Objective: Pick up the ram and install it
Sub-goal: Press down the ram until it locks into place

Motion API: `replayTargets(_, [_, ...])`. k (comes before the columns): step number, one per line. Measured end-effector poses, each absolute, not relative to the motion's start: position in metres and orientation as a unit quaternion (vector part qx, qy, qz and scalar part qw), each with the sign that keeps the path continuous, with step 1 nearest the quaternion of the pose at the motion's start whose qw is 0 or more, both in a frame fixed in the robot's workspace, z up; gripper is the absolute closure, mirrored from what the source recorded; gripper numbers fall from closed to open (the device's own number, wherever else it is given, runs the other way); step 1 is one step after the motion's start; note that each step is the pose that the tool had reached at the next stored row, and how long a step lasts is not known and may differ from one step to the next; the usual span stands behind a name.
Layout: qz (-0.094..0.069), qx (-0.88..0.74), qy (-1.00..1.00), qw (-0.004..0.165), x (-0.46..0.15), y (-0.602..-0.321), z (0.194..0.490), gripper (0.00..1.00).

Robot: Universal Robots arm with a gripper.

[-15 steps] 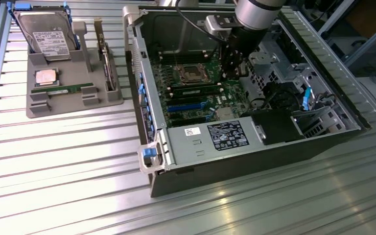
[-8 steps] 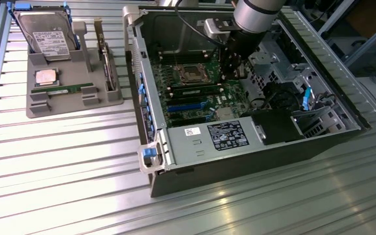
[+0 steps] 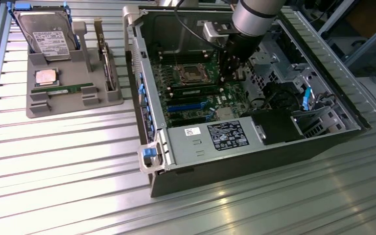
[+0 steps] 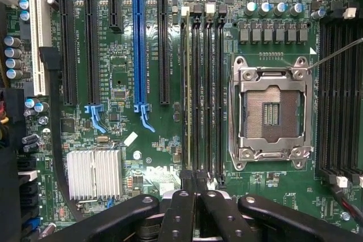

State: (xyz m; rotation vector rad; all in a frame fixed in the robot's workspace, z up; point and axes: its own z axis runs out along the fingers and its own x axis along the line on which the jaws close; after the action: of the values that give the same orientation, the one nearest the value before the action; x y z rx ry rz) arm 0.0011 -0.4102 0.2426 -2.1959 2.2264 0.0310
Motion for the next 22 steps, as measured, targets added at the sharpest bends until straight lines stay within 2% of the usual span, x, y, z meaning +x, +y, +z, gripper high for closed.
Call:
replayTargets(13, [0.010, -0.702, 0.712, 0.007, 0.001, -0.410, 0.233, 0.89])
replayTargets(22, [0.010, -0.702, 0.712, 0.007, 0.001, -0.410, 0.248, 0.89])
